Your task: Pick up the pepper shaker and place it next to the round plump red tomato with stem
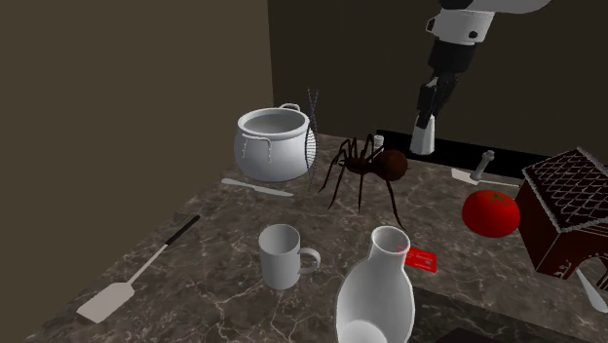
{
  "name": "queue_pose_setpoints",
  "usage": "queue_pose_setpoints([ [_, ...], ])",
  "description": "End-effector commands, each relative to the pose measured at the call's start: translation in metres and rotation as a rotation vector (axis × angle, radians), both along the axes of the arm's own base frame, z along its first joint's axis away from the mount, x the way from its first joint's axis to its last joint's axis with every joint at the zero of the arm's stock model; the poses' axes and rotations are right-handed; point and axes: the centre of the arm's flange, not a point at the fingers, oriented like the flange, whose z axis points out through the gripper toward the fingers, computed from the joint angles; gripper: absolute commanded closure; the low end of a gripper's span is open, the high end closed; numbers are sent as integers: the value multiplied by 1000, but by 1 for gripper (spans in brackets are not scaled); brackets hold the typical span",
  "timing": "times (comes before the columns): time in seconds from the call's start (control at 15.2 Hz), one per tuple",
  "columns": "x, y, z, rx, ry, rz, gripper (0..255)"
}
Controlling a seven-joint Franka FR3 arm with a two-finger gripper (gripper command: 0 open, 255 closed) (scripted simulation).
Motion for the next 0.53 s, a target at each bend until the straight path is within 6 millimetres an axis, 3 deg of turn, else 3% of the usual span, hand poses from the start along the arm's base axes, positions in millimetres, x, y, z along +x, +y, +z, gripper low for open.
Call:
queue_pose_setpoints([
  [0.0,2,-7,-7,0,0,2,255],
  [0.46,2,-7,-44,0,0,2,255],
])
